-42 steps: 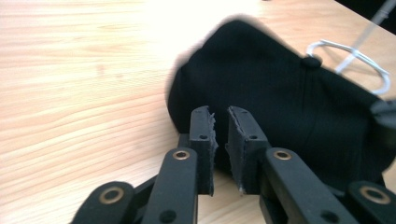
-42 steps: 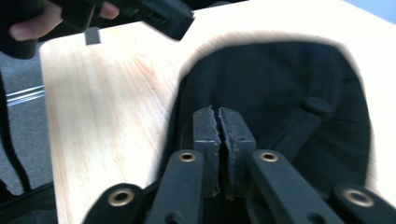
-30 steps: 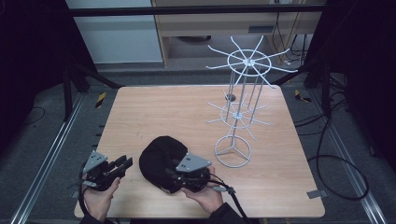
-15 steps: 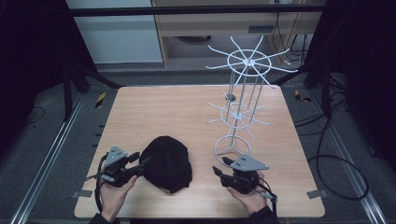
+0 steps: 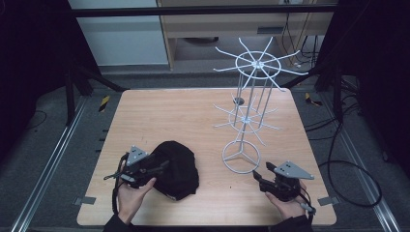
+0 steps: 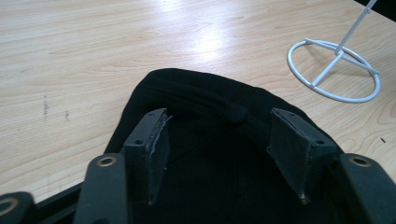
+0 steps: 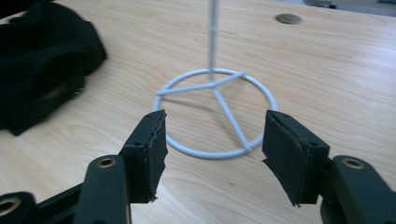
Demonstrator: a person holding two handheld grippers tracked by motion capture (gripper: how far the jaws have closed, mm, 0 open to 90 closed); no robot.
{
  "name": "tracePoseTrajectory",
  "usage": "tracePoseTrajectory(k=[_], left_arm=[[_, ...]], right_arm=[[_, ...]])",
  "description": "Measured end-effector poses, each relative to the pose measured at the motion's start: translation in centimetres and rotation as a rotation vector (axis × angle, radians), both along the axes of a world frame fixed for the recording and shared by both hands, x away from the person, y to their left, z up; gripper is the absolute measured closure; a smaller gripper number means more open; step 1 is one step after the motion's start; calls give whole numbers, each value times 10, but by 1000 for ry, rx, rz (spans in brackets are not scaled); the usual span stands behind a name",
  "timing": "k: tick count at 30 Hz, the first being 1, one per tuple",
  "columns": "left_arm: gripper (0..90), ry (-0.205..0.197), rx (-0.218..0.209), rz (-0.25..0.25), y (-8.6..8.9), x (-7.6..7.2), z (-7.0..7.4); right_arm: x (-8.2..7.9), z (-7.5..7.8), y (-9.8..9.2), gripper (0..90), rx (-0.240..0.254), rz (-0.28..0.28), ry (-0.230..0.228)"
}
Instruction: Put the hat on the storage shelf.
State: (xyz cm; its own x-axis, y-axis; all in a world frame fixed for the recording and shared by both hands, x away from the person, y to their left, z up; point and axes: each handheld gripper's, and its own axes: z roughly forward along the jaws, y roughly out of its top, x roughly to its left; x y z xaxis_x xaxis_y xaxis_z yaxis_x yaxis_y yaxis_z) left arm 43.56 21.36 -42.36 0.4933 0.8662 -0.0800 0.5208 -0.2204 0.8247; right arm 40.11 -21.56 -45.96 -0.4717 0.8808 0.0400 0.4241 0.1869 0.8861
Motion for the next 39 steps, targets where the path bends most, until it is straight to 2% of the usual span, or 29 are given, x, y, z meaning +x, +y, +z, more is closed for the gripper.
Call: tracePoseTrajectory(k=[1,5,8,9,16,20,21,26,31,35,38,39], left_arm=[[368,7,-2,0,-6,3,1],[355,23,17,-2,-17,7,-2],[338,40,30,-8,-23,10,-5],[332,60,51,-8,-28,13,-10],[274,112,70,7,-35,24,-21],[268,128,86,7,-37,24,-26],[282,144,81,12,-36,24,-29],[391,173,82,22,-31,24,-35],[598,214,80,47,-21,26,-41],[742,206,70,73,-14,27,-40],[786,195,57,81,-9,26,-37],[809,184,40,82,-5,25,-34]], right_arm=[[1,-2,-8,372,-1,-24,2],[3,-7,-16,352,-10,-53,11],[5,-9,-17,340,-13,-48,25],[5,-10,-16,336,-19,-45,27],[8,-13,-13,319,-29,-20,48],[8,-15,-12,318,-30,-19,64],[8,-16,-12,318,-31,-15,64],[9,-17,-12,332,-43,-1,69],[9,-17,-11,351,-42,9,82],[10,-18,-11,361,-47,14,82],[10,-18,-12,365,-47,15,84],[10,-18,-12,367,-44,15,85]])
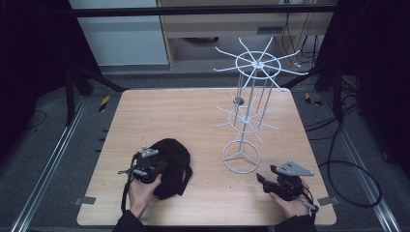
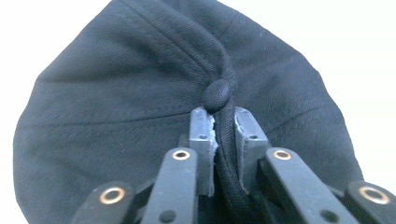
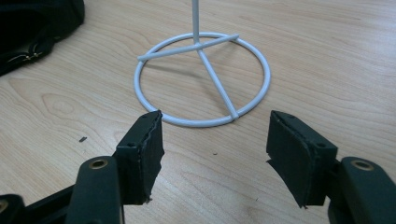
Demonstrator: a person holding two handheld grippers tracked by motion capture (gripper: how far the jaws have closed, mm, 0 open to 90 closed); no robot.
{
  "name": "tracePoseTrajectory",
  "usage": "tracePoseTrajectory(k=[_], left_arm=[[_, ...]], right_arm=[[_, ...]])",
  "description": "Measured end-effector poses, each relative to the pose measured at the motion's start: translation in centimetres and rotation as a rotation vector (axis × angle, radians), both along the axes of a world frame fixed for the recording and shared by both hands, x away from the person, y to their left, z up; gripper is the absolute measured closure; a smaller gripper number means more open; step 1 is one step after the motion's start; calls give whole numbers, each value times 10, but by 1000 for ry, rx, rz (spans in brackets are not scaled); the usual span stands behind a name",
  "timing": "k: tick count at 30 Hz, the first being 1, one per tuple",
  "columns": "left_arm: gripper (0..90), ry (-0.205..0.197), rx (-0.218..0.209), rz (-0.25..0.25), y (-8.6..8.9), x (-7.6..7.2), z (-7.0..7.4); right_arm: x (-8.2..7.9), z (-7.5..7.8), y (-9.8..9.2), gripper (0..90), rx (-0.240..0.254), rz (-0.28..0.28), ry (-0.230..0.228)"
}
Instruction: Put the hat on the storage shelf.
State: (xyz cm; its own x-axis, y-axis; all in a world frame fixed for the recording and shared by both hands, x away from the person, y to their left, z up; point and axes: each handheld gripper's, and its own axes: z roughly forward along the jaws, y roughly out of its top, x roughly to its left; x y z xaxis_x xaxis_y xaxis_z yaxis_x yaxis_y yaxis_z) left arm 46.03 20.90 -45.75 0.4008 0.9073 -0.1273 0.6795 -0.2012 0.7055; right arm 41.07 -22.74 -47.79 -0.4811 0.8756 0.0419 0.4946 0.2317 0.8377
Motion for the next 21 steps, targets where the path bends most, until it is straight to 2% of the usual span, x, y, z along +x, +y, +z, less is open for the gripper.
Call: tracePoseTrajectory(k=[2,3,4,5,6,7,9,11,12,13,14,15,17,18,19,20,21], left_arm=[[823,-26,-13,-2,4,-3,4],[826,-26,-13,-2,4,-3,4],[829,-60,-28,-16,8,-6,11],[829,-60,-28,-16,8,-6,11],[830,-96,-47,-32,12,-10,17],[830,-115,-59,-40,13,-11,21],[830,-130,-69,-46,15,-13,24],[831,-168,-81,-69,18,-17,31],[831,-205,-94,-80,19,-20,36],[831,-205,-94,-80,19,-20,36],[831,-243,-107,-93,20,-24,43],[832,-243,-107,-93,20,-24,43],[832,-273,-124,-104,22,-27,49],[832,-295,-145,-110,25,-30,55],[832,-295,-145,-110,25,-30,55],[832,-314,-171,-115,27,-33,61],[831,-314,-171,-115,27,-33,61]], right_arm=[[0,0,0,369,2,1,1],[0,0,0,369,2,-1,3],[0,0,-1,369,0,0,2],[0,0,-1,369,0,0,2],[0,0,-1,369,-1,1,-2],[0,0,-1,369,3,-2,-1],[0,0,-2,369,2,-3,-1],[0,0,-2,370,3,-3,-2],[0,0,-2,370,3,-3,-2],[0,0,-2,370,3,-3,-2],[0,0,-2,370,1,-1,-3],[0,0,-2,370,1,-1,-3],[0,0,-2,370,0,-1,-4],[0,0,-2,369,1,-2,-6],[0,0,-2,369,1,-2,-6],[0,0,-2,368,1,-2,-7],[0,0,-2,368,1,-2,-7]])
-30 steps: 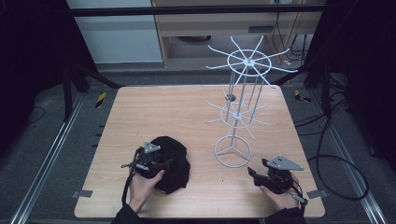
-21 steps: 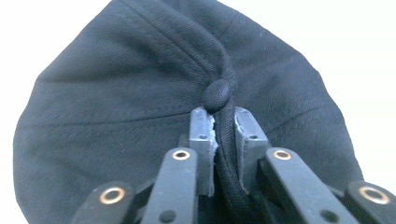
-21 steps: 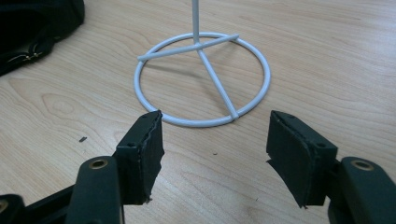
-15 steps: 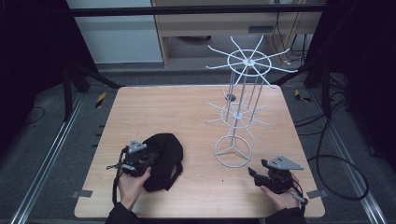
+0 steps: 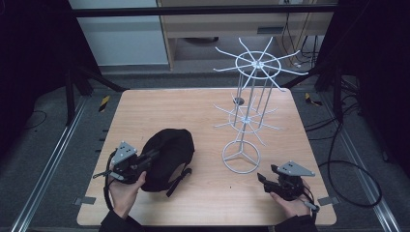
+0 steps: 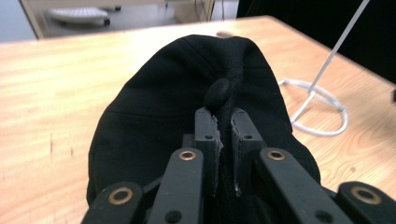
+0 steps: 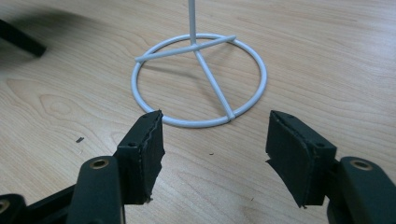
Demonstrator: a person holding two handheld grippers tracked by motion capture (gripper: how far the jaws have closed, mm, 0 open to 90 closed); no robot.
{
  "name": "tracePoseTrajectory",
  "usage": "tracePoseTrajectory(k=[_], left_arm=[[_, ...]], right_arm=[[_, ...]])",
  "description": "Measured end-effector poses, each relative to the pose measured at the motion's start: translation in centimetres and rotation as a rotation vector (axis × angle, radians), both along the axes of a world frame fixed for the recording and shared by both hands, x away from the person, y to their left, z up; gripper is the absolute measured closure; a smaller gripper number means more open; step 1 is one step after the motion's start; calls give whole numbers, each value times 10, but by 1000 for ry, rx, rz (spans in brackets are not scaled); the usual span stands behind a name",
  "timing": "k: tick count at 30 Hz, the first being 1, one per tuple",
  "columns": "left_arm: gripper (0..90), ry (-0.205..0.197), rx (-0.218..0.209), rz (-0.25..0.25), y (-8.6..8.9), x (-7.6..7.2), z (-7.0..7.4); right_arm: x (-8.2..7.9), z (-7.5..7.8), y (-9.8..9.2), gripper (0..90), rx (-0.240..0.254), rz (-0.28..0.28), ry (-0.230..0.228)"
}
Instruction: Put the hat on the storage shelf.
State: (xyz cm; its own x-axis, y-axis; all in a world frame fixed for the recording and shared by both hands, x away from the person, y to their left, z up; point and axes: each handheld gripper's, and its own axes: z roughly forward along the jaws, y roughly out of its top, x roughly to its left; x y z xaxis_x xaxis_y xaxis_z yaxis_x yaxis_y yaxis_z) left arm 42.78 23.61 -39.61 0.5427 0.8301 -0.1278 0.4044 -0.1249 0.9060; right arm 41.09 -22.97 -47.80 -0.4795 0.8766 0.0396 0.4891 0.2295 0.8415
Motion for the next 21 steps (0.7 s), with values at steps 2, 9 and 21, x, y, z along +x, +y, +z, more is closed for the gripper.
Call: tracePoseTrajectory(k=[2,9,21], left_arm=[[831,-16,-28,-7,2,-2,6],[831,-87,-113,-16,10,-11,26],[831,-207,-191,-62,9,-20,58]], right_arm=[[0,0,0,366,-1,0,0],[0,0,0,357,-1,-5,1],[1,-1,-1,355,-5,-9,-6]])
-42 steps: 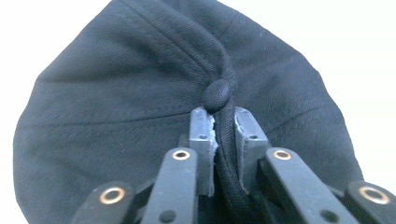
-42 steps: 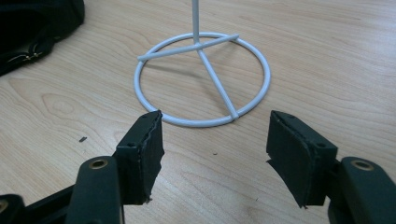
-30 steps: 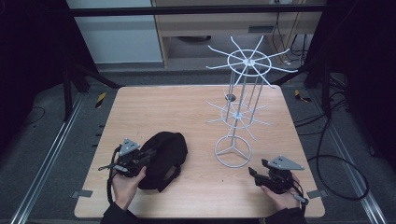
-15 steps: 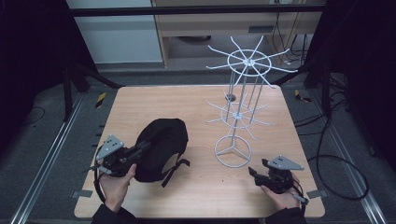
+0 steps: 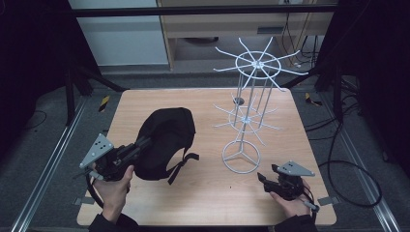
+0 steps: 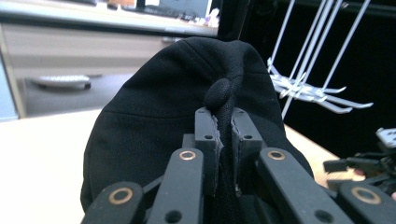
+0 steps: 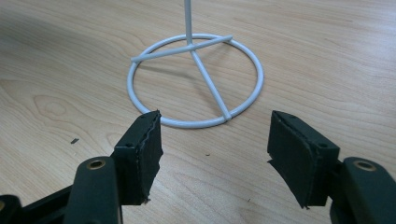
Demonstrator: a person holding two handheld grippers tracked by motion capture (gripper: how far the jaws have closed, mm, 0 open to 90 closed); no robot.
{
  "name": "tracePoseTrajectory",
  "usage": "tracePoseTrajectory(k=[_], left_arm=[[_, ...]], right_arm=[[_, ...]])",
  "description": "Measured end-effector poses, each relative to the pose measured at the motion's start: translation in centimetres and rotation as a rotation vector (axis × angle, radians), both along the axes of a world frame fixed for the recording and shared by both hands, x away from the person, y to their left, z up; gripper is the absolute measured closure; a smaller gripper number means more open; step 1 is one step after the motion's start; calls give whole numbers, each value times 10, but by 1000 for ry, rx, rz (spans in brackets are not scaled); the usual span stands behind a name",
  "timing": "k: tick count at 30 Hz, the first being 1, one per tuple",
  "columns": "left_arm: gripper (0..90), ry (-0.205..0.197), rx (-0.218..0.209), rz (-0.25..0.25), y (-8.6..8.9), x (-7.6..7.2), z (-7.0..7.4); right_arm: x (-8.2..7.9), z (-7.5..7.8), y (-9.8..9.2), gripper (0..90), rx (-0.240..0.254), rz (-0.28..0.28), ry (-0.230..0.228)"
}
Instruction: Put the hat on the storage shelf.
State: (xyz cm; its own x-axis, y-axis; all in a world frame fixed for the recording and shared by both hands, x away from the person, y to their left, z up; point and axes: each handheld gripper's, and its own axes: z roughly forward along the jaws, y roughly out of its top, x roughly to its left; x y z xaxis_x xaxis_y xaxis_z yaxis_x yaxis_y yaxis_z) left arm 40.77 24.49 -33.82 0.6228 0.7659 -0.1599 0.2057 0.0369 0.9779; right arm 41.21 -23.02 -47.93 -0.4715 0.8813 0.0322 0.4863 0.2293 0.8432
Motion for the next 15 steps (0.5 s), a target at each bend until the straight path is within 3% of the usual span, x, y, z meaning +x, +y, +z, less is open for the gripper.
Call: tracePoseTrajectory(k=[9,15], left_arm=[[832,-100,-76,-33,3,-7,26],[832,-130,-107,-48,0,-6,36]], right_arm=[[0,0,0,352,-4,-6,-4],[0,0,0,352,-6,-8,-5]])
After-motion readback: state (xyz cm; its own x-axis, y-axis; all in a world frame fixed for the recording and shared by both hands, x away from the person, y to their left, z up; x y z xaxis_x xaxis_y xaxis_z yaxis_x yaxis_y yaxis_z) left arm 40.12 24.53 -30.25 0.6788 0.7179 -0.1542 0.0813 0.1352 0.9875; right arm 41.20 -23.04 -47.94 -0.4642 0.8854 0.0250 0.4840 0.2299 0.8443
